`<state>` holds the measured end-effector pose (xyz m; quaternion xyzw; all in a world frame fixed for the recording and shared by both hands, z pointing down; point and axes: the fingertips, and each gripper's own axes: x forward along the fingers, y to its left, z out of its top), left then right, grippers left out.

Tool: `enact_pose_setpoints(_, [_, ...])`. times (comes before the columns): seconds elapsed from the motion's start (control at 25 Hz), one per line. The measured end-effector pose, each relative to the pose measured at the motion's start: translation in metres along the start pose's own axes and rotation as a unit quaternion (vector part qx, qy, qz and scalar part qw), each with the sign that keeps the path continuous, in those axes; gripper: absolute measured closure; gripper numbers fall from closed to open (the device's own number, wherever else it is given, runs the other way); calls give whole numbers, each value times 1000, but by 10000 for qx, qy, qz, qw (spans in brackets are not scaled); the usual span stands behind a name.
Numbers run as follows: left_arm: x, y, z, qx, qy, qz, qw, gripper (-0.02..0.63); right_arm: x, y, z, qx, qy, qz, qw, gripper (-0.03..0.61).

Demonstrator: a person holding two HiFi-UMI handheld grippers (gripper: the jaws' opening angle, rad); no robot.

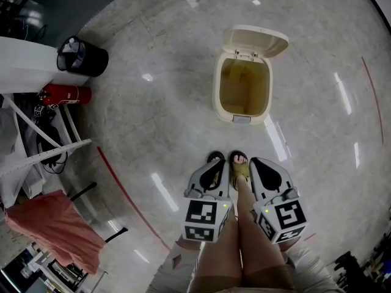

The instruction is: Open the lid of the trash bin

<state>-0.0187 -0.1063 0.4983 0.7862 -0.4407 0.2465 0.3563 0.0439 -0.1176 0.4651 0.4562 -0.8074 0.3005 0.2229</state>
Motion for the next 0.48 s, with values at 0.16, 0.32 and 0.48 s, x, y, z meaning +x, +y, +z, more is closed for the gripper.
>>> enact_pose_setpoints(0.16, [-1, -2, -1, 66, 9, 12, 10000, 609, -2, 3, 1, -18, -28, 0, 10000, 583])
enact_pose_setpoints(0.32, [-1, -3, -2, 103, 29, 28, 9999, 609, -4, 2, 1, -4, -54, -14, 10000, 581])
enact_pose_setpoints(0.48, [-1, 0, -4, 24, -8, 68, 10000, 609, -6, 1, 1, 10, -59, -17, 10000, 582])
